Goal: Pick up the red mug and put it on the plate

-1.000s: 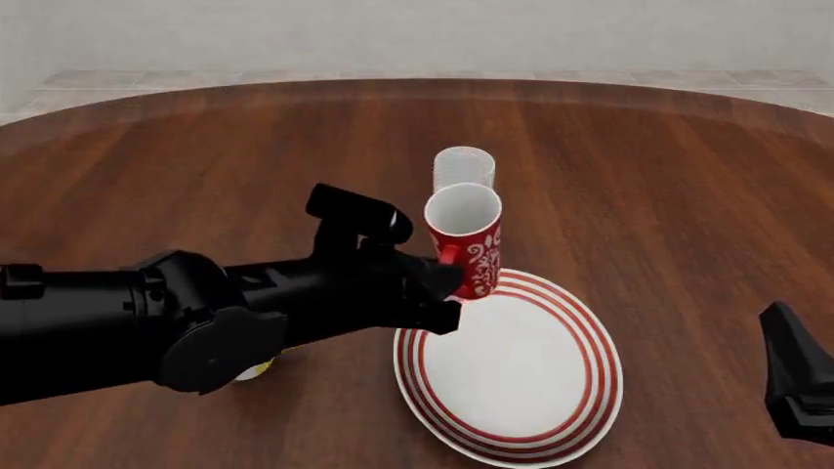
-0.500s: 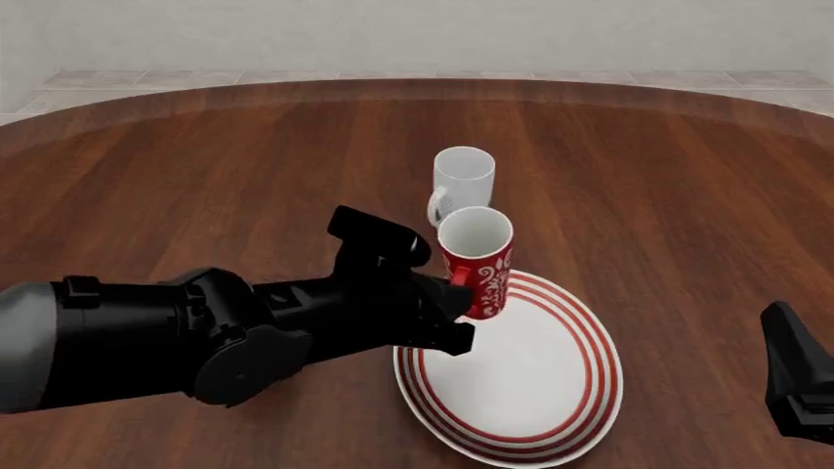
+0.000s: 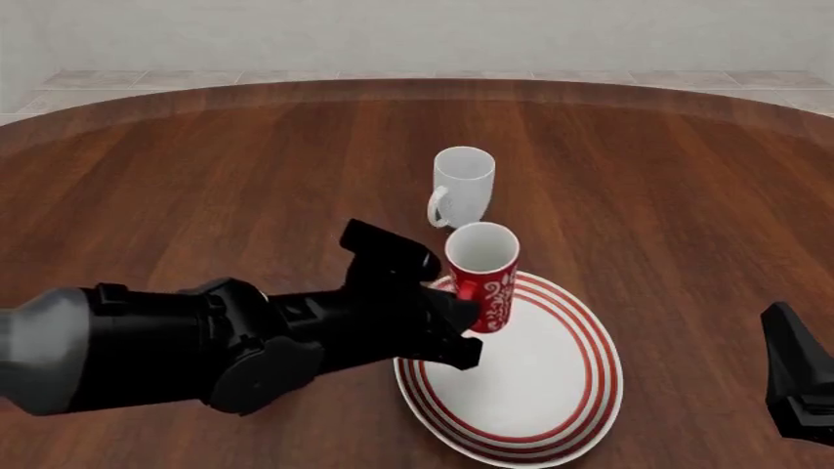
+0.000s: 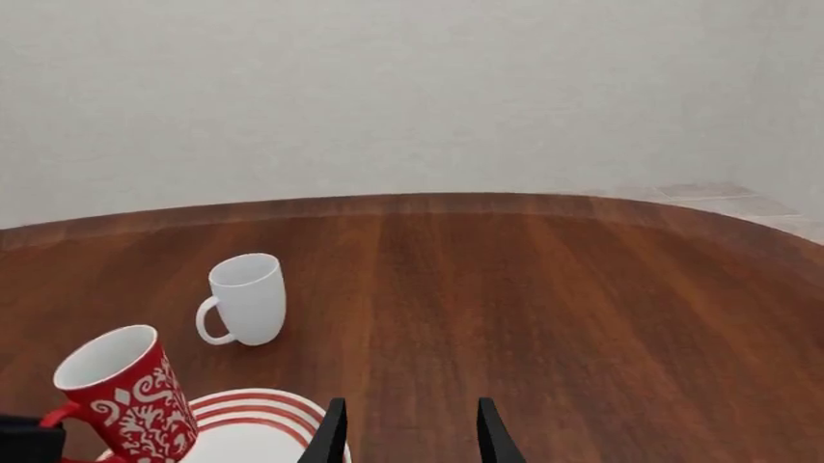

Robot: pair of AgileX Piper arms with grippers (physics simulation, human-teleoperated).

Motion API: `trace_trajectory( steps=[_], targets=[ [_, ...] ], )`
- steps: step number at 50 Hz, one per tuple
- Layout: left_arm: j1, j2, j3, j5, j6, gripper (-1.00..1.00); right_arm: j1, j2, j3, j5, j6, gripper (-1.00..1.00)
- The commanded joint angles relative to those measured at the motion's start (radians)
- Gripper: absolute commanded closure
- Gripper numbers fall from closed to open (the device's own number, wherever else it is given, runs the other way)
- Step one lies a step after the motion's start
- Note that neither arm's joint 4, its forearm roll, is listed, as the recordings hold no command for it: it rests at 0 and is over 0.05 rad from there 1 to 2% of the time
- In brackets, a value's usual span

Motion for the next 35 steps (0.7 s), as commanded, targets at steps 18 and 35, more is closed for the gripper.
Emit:
trace_trajectory(
  steps=[18,35],
  targets=[
    [-0.033,0.025,0.001,-0.016,0.018,1.00,-0.003,-0.011,0.000,0.006,0.009,-1.00],
    [-0.048,0.039,0.005,-0.024,0.029,1.00,-0.005,-0.012,0.000,0.007,0.017,-1.00]
  ],
)
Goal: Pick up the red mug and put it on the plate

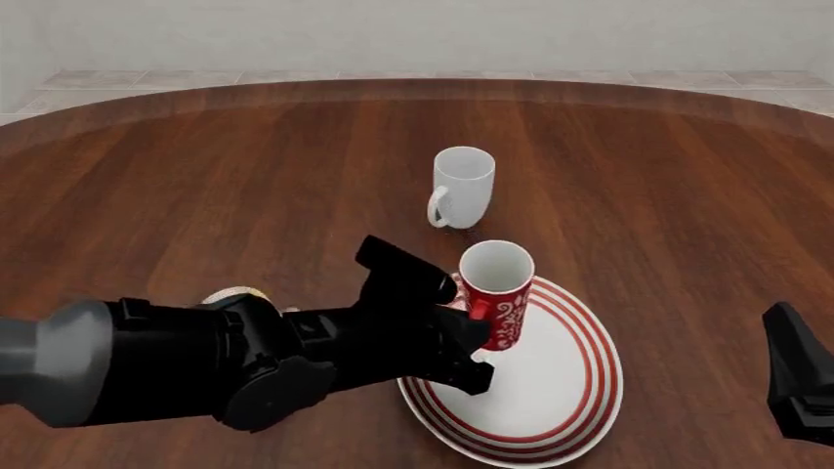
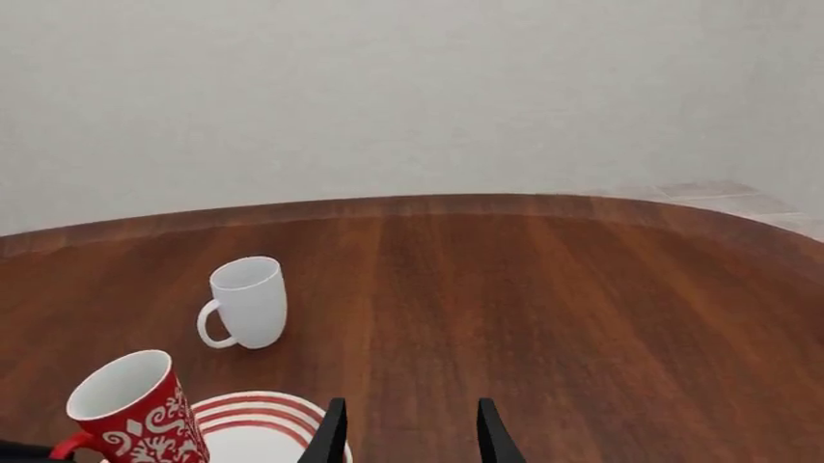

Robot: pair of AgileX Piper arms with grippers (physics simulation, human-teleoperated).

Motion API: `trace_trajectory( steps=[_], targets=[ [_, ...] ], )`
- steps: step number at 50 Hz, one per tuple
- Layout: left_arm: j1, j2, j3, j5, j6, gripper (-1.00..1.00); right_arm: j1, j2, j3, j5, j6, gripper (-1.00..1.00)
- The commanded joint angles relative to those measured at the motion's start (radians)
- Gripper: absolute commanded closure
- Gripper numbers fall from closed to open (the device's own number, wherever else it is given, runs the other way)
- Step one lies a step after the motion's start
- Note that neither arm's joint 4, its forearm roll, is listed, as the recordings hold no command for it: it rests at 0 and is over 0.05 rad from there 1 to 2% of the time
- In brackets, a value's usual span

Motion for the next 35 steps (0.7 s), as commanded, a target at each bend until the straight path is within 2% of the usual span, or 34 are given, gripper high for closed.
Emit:
trace_trajectory(
  steps=[1,35],
  targets=[
    [-0.009,0.010,-0.002,-0.006,0.008,1.00,-0.002,-0.001,0.000,0.000,0.006,-1.00],
    [-0.037,0.061,0.000,-0.033,-0.005,1.00,-0.001,-0.002,0.000,-0.001,0.006,-1.00]
  ],
)
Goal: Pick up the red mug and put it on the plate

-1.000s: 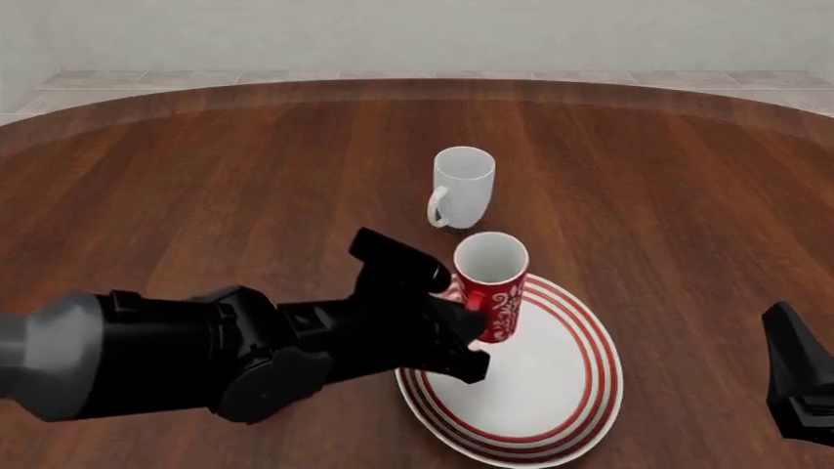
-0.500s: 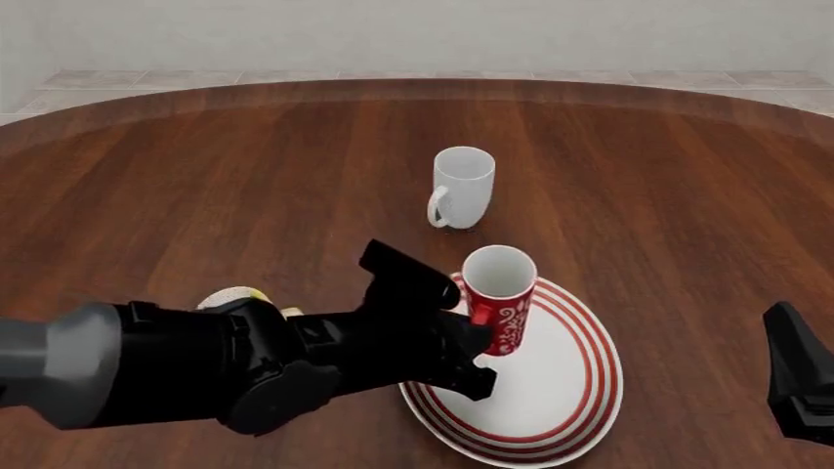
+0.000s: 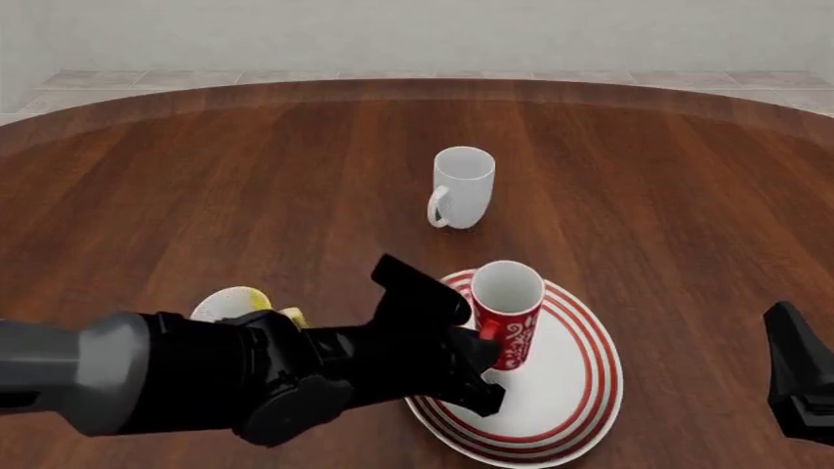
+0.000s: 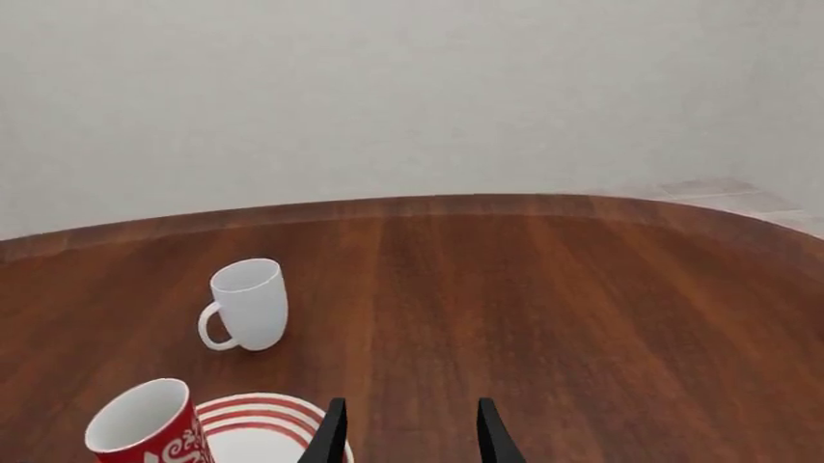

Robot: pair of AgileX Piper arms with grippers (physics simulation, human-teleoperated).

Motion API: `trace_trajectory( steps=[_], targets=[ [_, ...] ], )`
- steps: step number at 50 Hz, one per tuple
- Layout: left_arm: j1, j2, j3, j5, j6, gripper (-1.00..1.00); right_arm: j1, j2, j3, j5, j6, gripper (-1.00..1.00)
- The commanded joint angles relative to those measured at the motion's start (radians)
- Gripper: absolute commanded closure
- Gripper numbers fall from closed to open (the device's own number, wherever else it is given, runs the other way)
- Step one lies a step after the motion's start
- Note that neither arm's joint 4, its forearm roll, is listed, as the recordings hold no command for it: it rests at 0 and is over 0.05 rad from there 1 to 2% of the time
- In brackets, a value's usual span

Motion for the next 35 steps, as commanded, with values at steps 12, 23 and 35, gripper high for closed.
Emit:
trace_trajectory(
  steps=[12,23,35],
  targets=[
    [-0.005,0.009,0.000,-0.012,0.010,1.00,0.000,-0.003,0.000,0.002,-0.001,-1.00],
    [-0.017,0.026,0.012,-0.031,0.027,1.00,0.000,-0.003,0.000,0.002,-0.004,-1.00],
    [-0.017,0.045,0.017,-0.044,0.033,1.00,0.001,-0.003,0.000,0.003,-0.005,-1.00]
  ],
)
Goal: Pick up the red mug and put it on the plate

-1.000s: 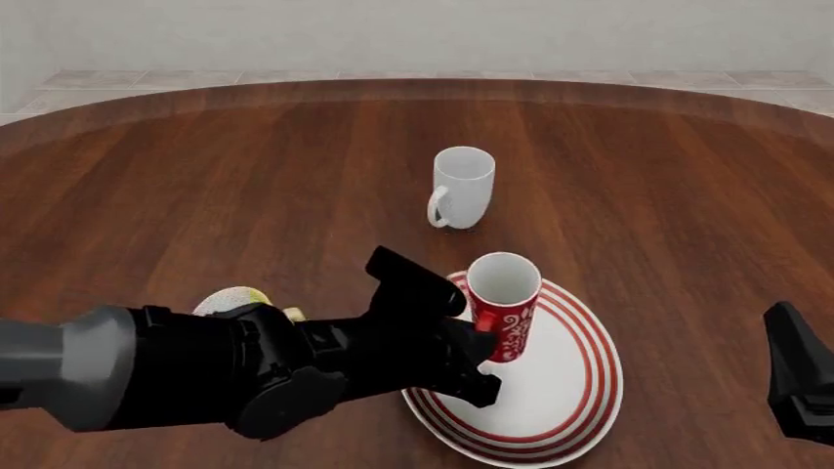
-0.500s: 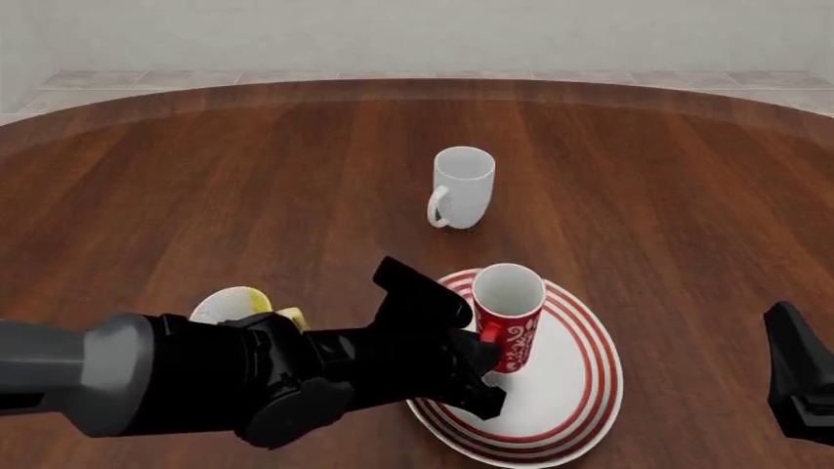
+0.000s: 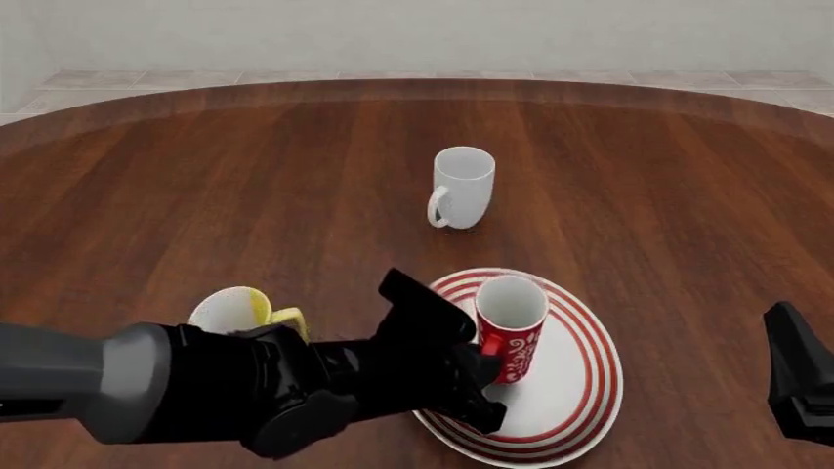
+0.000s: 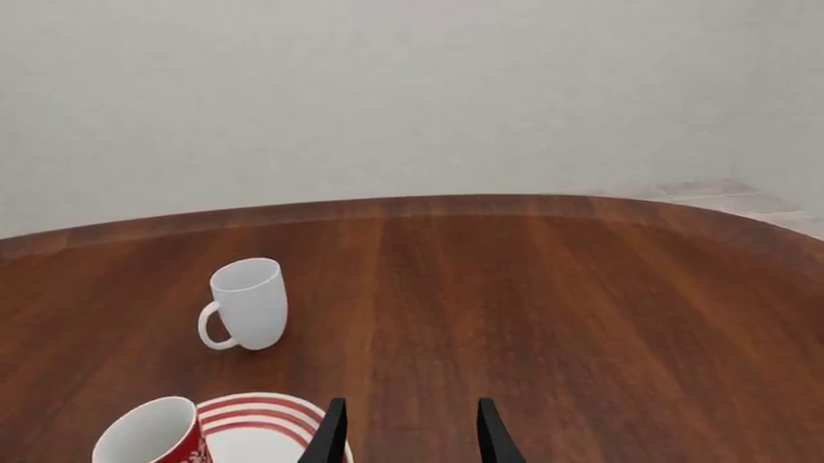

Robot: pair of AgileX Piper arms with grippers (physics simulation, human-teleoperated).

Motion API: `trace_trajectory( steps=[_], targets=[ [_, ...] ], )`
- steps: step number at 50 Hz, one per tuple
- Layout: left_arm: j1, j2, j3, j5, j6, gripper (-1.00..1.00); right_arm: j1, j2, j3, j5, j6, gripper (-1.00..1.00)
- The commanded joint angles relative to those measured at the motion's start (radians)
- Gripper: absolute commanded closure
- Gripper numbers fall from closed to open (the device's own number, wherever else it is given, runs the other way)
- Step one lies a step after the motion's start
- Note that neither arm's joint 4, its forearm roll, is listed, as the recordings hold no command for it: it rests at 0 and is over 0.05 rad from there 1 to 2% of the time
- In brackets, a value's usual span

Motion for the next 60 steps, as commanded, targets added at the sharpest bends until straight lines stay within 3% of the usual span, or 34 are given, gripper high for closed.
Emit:
trace_trajectory(
  steps=[1,39,52,53,60],
  targets=[
    [0.000,0.013,0.002,-0.012,0.008,1.00,0.001,0.000,0.000,0.001,-0.001,-1.00],
    [-0.014,0.036,0.007,-0.033,0.003,1.00,0.000,0.004,-0.001,-0.002,0.001,-1.00],
    [0.002,0.008,0.015,-0.039,0.042,1.00,0.002,0.008,-0.001,-0.003,0.000,-1.00],
    [-0.004,0.007,0.014,-0.041,0.034,-1.00,0.002,0.008,-0.001,-0.003,-0.001,-1.00],
    [-0.009,0.021,0.006,-0.034,0.054,-1.00,0.001,0.009,-0.001,-0.004,0.001,-1.00]
  ],
)
